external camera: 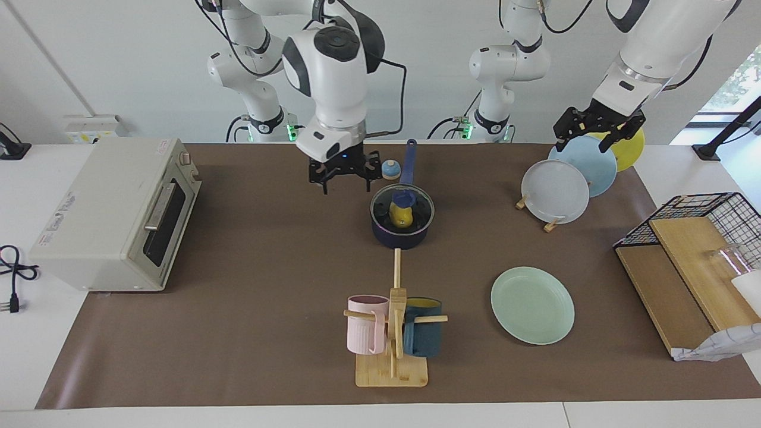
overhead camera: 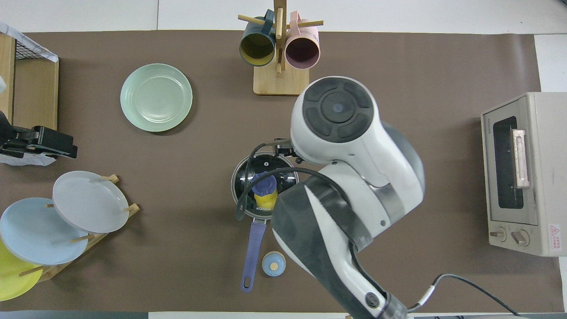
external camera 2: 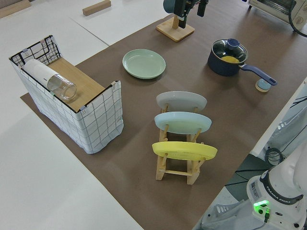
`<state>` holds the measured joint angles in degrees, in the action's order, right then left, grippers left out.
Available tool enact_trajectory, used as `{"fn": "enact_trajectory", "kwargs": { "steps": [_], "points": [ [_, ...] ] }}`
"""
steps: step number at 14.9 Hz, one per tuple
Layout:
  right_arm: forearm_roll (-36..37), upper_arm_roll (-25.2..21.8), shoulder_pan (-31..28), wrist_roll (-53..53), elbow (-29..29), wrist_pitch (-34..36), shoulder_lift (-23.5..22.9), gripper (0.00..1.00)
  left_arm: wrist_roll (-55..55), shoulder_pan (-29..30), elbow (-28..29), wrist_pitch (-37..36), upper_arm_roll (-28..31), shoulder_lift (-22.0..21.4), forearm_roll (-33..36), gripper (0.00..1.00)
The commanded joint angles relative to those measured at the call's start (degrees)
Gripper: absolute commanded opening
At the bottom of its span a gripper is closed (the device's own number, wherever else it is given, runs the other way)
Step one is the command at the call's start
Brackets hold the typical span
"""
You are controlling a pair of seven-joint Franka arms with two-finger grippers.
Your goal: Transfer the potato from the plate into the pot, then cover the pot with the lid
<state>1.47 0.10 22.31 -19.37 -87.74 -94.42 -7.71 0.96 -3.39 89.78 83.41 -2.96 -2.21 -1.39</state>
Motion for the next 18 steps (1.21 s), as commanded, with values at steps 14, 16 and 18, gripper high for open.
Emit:
{"fn": "enact_trajectory", "kwargs": {
  "steps": [14,16,18],
  "points": [
    [1.7,0.78,-18.79,15.76,-7.45,6.36,9.12,1.0,0.44,0.84,1.8,2.02,-0.46,-1.13,-0.45,1.0],
    [1.7,0.78,-18.44,15.42,-9.98,6.18,11.39,1.0,0.44,0.66,1.8,1.93,-0.46,-1.13,-0.45,1.0],
    [1.87,0.78,-18.79,15.33,-10.61,4.35,11.32,1.0,0.44,0.66,1.71,2.02,-0.46,-1.13,-0.45,1.0]
  ]
}}
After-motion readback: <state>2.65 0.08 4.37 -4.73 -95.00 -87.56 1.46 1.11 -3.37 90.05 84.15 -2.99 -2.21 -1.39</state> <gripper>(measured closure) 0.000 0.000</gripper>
